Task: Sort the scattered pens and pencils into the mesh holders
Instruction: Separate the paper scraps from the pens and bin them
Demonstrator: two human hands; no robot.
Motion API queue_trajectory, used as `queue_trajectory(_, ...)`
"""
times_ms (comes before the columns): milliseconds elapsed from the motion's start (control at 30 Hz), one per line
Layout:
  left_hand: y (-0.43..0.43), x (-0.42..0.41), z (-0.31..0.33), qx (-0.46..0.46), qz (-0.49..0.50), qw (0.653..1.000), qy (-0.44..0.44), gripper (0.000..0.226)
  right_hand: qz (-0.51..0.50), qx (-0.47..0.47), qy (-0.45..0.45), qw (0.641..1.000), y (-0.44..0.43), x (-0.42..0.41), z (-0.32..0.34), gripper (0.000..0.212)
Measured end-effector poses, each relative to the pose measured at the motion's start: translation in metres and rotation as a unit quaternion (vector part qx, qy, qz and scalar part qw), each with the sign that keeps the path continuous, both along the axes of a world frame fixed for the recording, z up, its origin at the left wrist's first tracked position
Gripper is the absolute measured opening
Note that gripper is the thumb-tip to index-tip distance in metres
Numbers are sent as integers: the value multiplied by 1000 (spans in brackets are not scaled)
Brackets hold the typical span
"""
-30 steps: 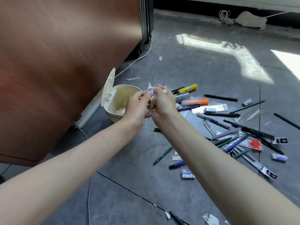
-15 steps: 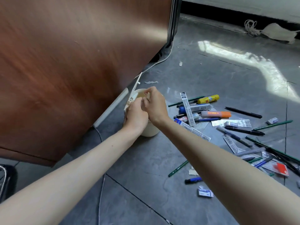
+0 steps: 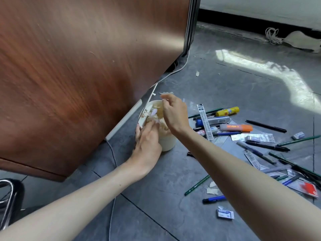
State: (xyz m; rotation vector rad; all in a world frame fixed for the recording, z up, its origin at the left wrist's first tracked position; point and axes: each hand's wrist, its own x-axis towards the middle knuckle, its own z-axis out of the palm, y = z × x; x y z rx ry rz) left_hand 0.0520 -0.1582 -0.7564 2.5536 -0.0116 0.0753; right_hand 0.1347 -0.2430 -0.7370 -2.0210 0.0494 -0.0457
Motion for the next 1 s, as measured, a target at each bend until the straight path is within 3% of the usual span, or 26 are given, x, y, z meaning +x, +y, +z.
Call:
queue_trajectory(267, -1, 4, -5, 123, -60, 991, -1, 56, -60, 130, -7, 990, -22, 0, -1, 36)
queue_trajectory(367, -7, 5, -3, 110, -87, 989, -42, 67, -94, 123, -3, 988, -38, 0, -5, 37)
queue_trajectory(500, -21, -2, 2, 135, -120, 983, -7, 69, -135, 99, 20, 986, -63, -8, -14, 41)
queue_trajectory(600, -31, -6, 1, 144, -111, 981, -63, 66, -153, 35, 37, 987, -91, -25, -25, 36)
queue_trajectory(733, -51, -16, -13, 128, -259, 947, -138, 48, -45, -146, 142, 978, -135, -69, -57, 13)
queue_trajectory(867, -78, -37, -42, 145, -337, 929, -46, 28, 73, -293, 269, 915, -157, -117, -81, 25)
queue_trajectory(1000, -93, -60, -79, 175, -384, 906, 19, 19, 78, -324, 245, 910, -160, -149, -103, 47)
